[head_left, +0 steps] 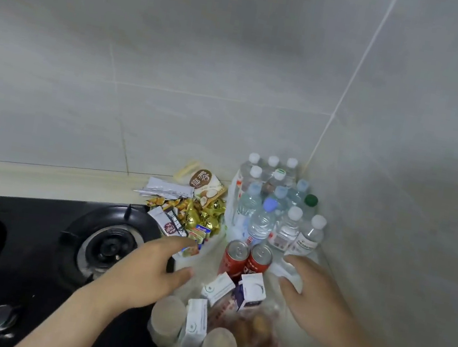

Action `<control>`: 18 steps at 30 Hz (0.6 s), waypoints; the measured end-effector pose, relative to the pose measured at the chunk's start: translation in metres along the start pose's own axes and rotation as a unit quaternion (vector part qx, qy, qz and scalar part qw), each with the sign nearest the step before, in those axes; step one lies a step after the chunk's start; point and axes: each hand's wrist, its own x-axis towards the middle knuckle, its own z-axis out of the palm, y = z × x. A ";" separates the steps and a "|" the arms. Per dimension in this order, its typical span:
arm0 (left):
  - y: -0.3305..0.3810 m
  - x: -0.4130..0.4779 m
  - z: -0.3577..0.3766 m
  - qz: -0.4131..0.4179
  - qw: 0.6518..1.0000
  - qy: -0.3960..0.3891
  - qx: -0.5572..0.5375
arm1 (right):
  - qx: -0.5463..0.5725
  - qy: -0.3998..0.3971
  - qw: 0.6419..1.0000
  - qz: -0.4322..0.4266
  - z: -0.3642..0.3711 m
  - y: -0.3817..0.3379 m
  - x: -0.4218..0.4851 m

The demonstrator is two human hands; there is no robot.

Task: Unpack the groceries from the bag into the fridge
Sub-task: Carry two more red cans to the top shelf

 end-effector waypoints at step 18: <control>0.005 0.117 0.111 -0.168 0.973 -0.085 -0.137 | 0.084 -0.114 0.990 -0.019 0.055 0.057 0.104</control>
